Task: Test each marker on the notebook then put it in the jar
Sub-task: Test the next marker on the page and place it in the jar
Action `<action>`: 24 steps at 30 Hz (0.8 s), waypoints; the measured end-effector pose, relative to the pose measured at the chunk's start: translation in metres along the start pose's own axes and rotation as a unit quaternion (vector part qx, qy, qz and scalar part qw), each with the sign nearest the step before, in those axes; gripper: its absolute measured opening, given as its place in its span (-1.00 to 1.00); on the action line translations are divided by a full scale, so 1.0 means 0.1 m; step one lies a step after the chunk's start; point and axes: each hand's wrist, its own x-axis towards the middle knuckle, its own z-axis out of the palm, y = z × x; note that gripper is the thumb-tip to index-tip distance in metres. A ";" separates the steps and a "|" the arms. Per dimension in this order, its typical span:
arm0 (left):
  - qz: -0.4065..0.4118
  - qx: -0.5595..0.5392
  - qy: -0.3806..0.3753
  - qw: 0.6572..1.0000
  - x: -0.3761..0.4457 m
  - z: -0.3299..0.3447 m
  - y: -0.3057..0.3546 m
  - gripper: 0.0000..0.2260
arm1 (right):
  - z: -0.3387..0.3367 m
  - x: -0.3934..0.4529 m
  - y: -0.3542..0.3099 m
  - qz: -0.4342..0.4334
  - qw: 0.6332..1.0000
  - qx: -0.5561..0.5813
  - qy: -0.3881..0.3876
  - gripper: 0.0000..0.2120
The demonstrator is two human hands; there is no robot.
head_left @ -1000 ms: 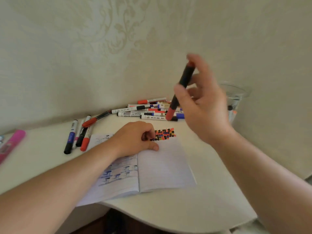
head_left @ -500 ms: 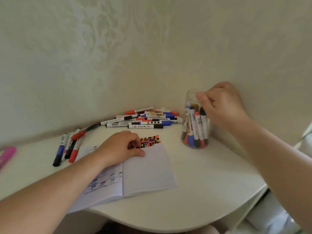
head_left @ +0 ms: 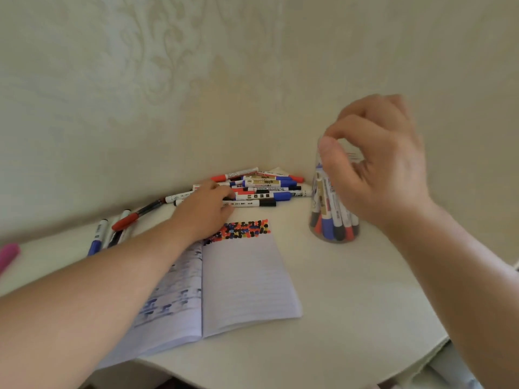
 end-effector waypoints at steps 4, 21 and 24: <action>0.033 0.065 -0.027 0.997 0.06 0.10 0.03 -0.72 | 0.17 -0.05 -0.22 -0.035 0.997 0.070 -0.010 -0.70; 0.140 -0.219 0.090 0.961 -0.51 -0.79 0.10 -0.58 | 1.13 -0.52 -0.39 0.351 0.842 0.260 -0.316 -0.77; 0.120 -0.173 0.019 0.977 -0.54 -0.57 0.08 -0.56 | 1.14 -0.55 -0.45 0.498 0.666 0.488 -0.263 -0.69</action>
